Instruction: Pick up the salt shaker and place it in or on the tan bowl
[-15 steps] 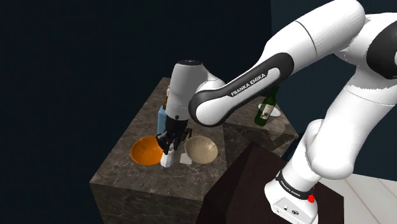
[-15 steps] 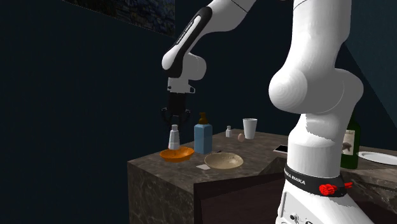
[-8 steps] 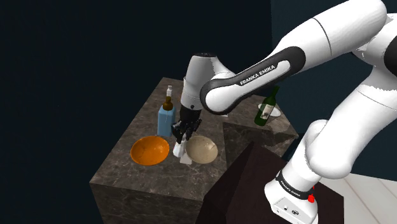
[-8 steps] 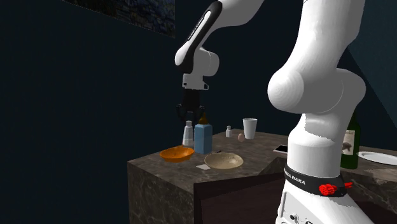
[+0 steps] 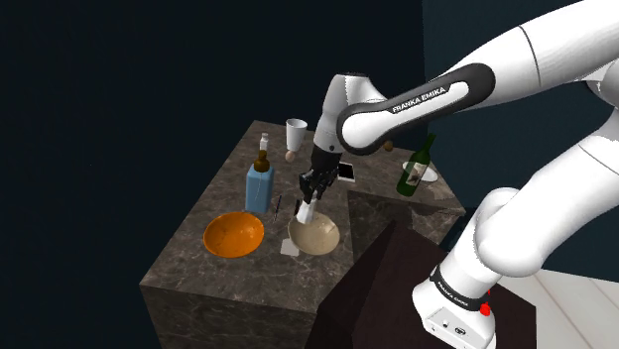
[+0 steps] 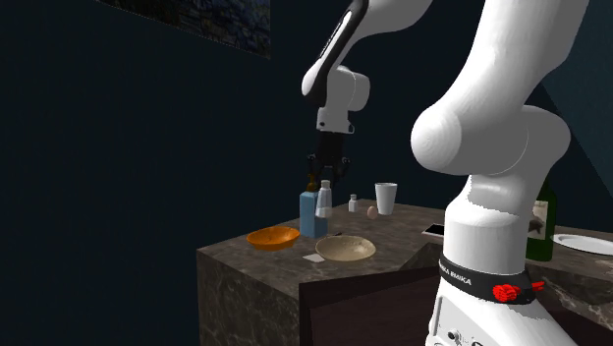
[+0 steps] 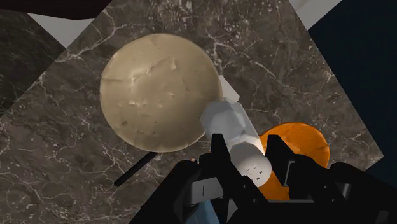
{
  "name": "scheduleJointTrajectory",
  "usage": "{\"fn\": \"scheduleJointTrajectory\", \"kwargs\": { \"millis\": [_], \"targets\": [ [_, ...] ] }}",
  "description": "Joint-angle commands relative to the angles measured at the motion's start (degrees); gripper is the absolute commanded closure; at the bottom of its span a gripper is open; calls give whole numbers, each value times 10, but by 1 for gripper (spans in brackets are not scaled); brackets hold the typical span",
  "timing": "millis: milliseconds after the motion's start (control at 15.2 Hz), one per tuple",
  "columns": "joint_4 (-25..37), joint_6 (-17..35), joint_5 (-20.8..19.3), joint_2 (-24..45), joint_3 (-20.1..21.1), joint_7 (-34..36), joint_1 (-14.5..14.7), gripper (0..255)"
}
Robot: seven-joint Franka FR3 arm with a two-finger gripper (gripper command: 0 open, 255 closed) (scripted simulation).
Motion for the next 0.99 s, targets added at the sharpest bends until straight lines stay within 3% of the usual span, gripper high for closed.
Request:
{"fn": "scheduleJointTrajectory", "kwargs": {
  "millis": [0,198,924],
  "targets": [
    [-8,-12,-4,-17,-22,-32,-13,255],
    [-16,-29,-15,-37,-57,-80,-36,255],
    [-52,72,-6,28,-54,-90,-33,255]
  ]
}}
